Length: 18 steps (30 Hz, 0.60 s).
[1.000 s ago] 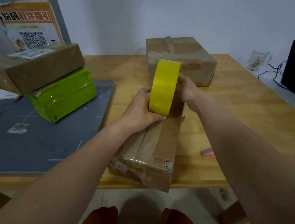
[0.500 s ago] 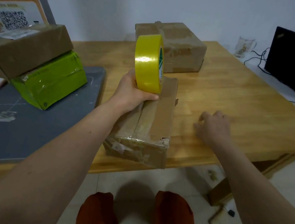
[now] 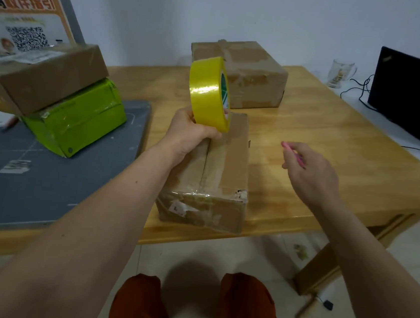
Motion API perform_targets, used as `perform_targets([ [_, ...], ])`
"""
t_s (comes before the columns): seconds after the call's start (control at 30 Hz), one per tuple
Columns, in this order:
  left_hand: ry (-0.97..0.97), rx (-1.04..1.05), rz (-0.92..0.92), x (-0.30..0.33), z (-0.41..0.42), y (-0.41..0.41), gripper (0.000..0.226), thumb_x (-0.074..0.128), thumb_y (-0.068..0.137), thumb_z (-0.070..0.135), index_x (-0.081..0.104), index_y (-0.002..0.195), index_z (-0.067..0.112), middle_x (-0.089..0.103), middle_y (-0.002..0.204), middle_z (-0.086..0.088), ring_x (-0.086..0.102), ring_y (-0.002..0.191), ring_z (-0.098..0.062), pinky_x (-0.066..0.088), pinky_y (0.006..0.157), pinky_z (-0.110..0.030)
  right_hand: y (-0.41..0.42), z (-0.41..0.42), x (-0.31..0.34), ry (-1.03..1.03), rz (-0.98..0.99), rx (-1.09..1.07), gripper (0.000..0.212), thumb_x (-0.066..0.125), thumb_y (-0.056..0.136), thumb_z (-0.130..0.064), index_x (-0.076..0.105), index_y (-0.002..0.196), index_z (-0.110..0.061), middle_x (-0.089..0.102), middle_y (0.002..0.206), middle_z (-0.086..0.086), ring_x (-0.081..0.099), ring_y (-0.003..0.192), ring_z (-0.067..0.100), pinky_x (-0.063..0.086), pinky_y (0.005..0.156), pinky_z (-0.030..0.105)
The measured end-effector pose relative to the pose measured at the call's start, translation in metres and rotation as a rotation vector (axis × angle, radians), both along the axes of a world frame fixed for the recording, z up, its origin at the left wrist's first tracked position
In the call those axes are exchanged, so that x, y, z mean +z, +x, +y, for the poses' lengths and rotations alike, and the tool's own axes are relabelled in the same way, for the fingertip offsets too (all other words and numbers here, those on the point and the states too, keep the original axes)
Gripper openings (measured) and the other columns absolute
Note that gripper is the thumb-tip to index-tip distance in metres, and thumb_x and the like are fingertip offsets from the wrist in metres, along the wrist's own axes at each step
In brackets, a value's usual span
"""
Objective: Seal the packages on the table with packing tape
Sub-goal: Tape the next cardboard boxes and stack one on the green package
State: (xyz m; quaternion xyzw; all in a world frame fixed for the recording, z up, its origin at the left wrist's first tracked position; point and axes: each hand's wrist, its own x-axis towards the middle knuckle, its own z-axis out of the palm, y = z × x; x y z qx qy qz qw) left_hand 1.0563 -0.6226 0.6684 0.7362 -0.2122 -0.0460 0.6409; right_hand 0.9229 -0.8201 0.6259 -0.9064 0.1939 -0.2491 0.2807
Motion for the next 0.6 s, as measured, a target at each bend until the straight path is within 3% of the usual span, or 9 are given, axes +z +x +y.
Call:
perform_targets([
  [0.07,-0.012,-0.003,0.004,0.001,0.001,-0.002,0.049,0.075,0.066,-0.014,0.071,0.110,0.006,0.072,0.101,-0.001,0.068,0.084,-0.001,0.053,0.083,-0.019,-0.007,0.006,0.012,-0.052,-0.027,0.076,0.048,0.036,0.099,-0.052,0.070,0.091,-0.020,0.064,0.074,-0.002,0.058,0.075,0.020,0.041,0.062,0.032],
  [0.1,-0.015,-0.001,0.006,0.001,0.001,-0.004,0.048,0.076,0.066,-0.014,0.071,0.110,0.005,0.072,0.102,-0.003,0.068,0.084,-0.003,0.053,0.084,-0.020,-0.007,0.010,0.016,-0.078,-0.019,0.124,0.047,0.038,0.099,-0.053,0.072,0.092,-0.022,0.063,0.076,-0.001,0.057,0.076,0.020,0.040,0.063,0.032],
  [0.17,-0.022,0.001,0.007,0.001,-0.001,-0.006,0.046,0.076,0.067,-0.014,0.070,0.109,0.005,0.071,0.102,-0.005,0.068,0.081,-0.002,0.054,0.083,-0.020,-0.005,0.019,0.021,-0.133,0.037,0.206,0.039,0.042,0.098,-0.052,0.070,0.110,-0.027,0.058,0.086,-0.004,0.053,0.085,0.018,0.040,0.068,0.034],
  [0.3,-0.055,0.006,0.057,0.001,-0.002,-0.009,0.043,0.077,0.067,-0.015,0.071,0.102,0.009,0.072,0.098,-0.005,0.068,0.078,-0.005,0.056,0.082,-0.023,0.003,0.032,0.028,-0.370,0.185,0.206,0.045,0.036,0.100,-0.050,0.048,0.137,-0.030,0.055,0.107,0.000,0.050,0.106,0.021,0.036,0.072,0.034],
  [0.37,-0.078,0.017,0.095,0.001,-0.002,-0.009,0.041,0.078,0.066,-0.014,0.069,0.091,0.018,0.072,0.093,-0.003,0.069,0.082,-0.012,0.057,0.084,-0.029,0.005,0.034,0.029,-0.389,0.185,0.262,0.040,0.037,0.102,-0.042,0.042,0.140,-0.034,0.059,0.112,0.002,0.050,0.105,0.022,0.037,0.070,0.035],
  [0.47,-0.105,0.010,0.128,0.000,-0.002,-0.007,0.040,0.078,0.066,-0.014,0.069,0.086,0.020,0.073,0.090,-0.004,0.070,0.089,-0.022,0.057,0.088,-0.038,0.007,0.034,0.031,-0.295,0.123,0.294,0.036,0.042,0.103,-0.027,0.049,0.137,-0.037,0.064,0.108,0.001,0.052,0.101,0.021,0.038,0.070,0.035],
  [0.6,-0.177,-0.025,0.193,0.000,-0.001,-0.006,0.032,0.081,0.068,-0.006,0.069,0.094,0.008,0.071,0.096,-0.015,0.067,0.087,-0.028,0.055,0.085,-0.043,0.008,0.040,0.029,-0.375,0.052,0.292,0.034,0.044,0.101,-0.035,0.059,0.132,-0.032,0.064,0.103,0.001,0.044,0.091,0.015,0.028,0.066,0.031],
])
